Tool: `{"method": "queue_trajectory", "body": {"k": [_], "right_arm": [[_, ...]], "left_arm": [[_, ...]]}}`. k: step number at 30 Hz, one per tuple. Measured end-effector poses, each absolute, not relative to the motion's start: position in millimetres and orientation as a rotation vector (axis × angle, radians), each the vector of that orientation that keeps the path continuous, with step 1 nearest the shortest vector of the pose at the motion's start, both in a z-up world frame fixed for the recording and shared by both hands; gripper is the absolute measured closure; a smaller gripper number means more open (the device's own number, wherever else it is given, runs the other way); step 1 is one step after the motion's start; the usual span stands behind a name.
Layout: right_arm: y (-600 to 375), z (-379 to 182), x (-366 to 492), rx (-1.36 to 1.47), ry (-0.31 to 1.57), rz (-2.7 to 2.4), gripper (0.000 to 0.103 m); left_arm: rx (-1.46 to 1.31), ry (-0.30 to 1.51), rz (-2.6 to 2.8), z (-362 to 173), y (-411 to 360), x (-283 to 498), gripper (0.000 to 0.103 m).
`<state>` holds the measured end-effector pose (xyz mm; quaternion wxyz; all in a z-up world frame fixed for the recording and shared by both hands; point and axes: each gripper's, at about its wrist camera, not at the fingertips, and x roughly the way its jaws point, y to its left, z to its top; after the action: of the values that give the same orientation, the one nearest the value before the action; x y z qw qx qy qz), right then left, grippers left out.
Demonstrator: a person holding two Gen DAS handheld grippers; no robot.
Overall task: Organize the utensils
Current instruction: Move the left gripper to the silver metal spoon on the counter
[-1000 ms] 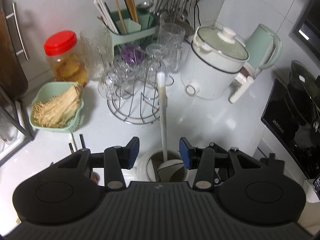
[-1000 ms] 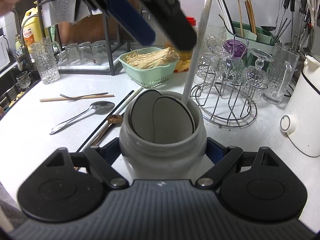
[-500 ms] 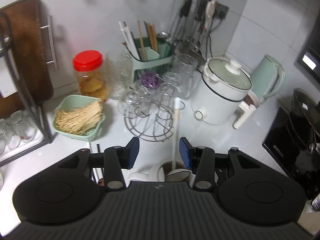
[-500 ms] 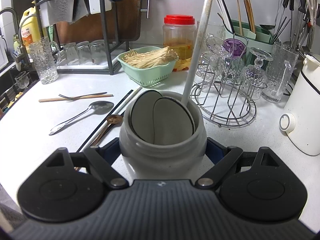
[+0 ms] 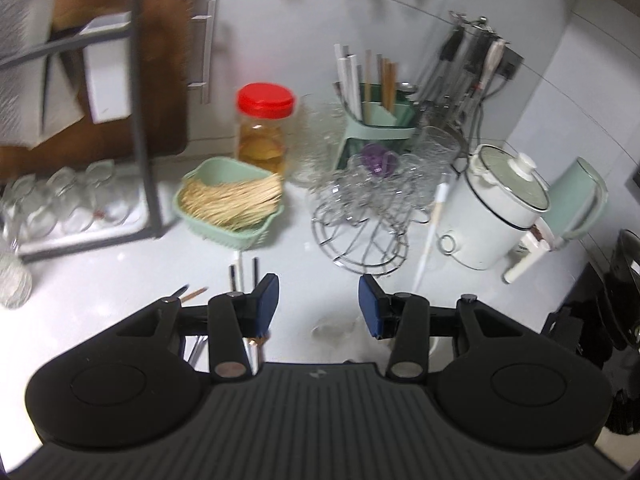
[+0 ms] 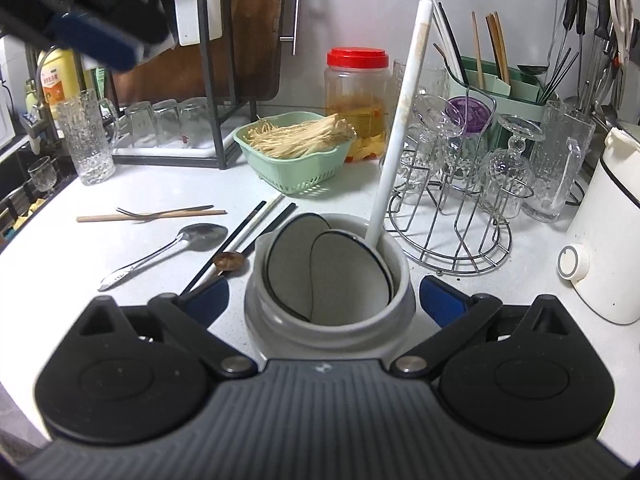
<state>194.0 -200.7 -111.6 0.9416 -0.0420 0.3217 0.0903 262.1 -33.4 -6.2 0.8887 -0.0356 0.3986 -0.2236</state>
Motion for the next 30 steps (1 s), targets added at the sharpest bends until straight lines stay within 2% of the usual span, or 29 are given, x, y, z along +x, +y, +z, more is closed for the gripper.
{"method": "queue_trajectory", "body": {"k": [10, 14, 20, 30], "right_arm": [[-195.2, -117.5, 202.4, -0.093, 0.698, 0.174, 0.001], [-192.5, -120.3, 205.0, -0.121, 0.716, 0.143, 0.012], [-192.9, -120.3, 205.0, -0.112, 0.721, 0.129, 0.012], [-189.3, -118.0, 201.4, -0.087, 0.763, 0.054, 0.012]], "left_arm": [[-0.146, 0.875, -0.347, -49.2, 15.1, 248.6, 0.053], [-0.178, 0.901, -0.310, -68.1, 33.5, 248.8, 0.053], [-0.186, 0.949, -0.293, -100.5, 49.7, 260.0, 0.053], [-0.010, 1.030, -0.378, -156.6, 41.2, 305.9, 0.055]]}}
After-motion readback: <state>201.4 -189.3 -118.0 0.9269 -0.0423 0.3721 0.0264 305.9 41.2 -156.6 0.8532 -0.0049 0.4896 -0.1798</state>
